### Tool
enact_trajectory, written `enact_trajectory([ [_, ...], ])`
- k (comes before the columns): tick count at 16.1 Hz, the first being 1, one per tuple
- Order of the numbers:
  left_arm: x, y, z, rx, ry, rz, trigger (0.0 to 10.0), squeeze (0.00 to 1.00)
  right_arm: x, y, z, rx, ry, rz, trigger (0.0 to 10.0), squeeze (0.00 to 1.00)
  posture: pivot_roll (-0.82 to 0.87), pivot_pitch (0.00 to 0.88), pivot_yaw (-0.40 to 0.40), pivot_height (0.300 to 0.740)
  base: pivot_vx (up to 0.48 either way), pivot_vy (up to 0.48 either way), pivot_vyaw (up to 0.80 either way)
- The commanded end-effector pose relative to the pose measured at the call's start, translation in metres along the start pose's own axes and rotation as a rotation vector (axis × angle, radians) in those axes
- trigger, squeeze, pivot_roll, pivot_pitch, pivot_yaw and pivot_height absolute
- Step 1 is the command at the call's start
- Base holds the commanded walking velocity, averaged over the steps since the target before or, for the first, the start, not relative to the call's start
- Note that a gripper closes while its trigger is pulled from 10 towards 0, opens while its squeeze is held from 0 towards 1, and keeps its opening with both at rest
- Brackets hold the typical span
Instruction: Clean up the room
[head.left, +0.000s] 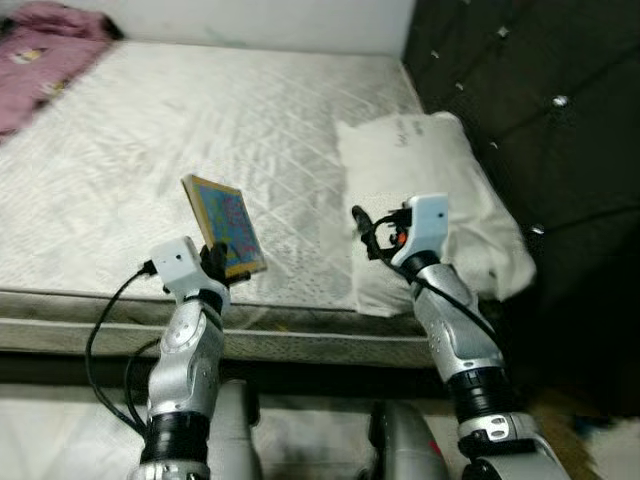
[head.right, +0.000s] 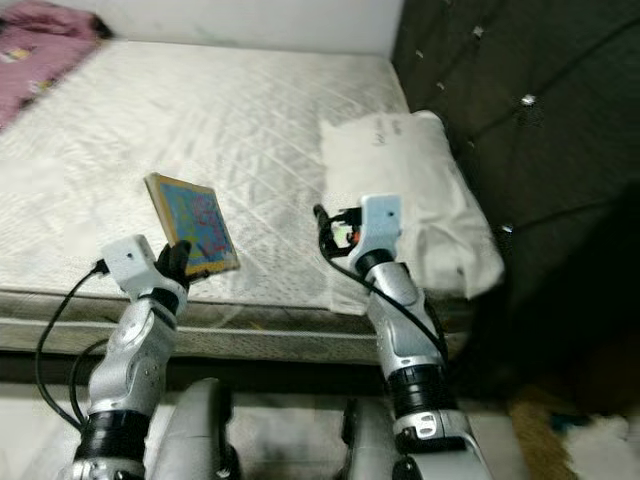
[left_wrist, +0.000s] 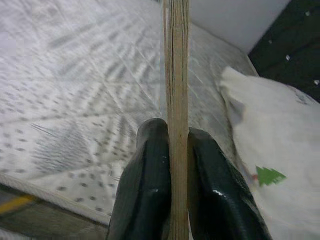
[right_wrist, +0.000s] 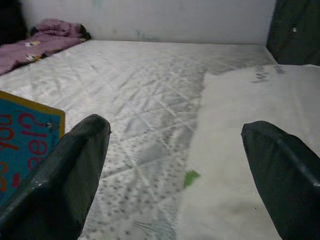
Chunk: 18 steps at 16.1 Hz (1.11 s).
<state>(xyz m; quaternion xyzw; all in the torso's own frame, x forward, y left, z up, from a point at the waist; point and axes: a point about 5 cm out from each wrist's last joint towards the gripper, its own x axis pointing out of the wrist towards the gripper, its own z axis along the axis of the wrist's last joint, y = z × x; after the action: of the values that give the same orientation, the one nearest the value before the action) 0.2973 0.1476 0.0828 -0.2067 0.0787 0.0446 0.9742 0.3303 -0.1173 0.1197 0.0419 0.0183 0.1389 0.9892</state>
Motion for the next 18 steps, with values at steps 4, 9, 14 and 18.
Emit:
enact_trajectory([
  [4,0.016,-0.007,0.012,-0.058,0.025,-0.052,10.0,0.00,-0.009,-0.007,0.003,-0.018,0.006,-0.002,10.0,0.00,-0.14,0.053,-0.047,0.577,0.000,0.000,0.00],
  [9,0.023,-0.015,0.007,-0.139,0.109,-0.094,10.0,0.00,-0.020,-0.022,0.006,-0.055,0.030,-0.016,10.0,0.00,-0.18,0.082,-0.061,0.553,0.000,0.000,0.00],
  [14,0.035,-0.027,0.016,-0.162,0.118,-0.153,10.0,0.00,-0.042,-0.041,0.008,-0.099,0.072,-0.045,10.0,0.00,-0.23,0.112,-0.088,0.553,0.000,0.000,0.00],
  [18,0.044,-0.021,0.008,-0.153,0.268,-0.142,10.0,0.00,-0.060,-0.047,0.010,-0.124,0.103,-0.055,10.0,0.00,-0.27,0.141,-0.098,0.553,0.000,0.000,0.00],
])
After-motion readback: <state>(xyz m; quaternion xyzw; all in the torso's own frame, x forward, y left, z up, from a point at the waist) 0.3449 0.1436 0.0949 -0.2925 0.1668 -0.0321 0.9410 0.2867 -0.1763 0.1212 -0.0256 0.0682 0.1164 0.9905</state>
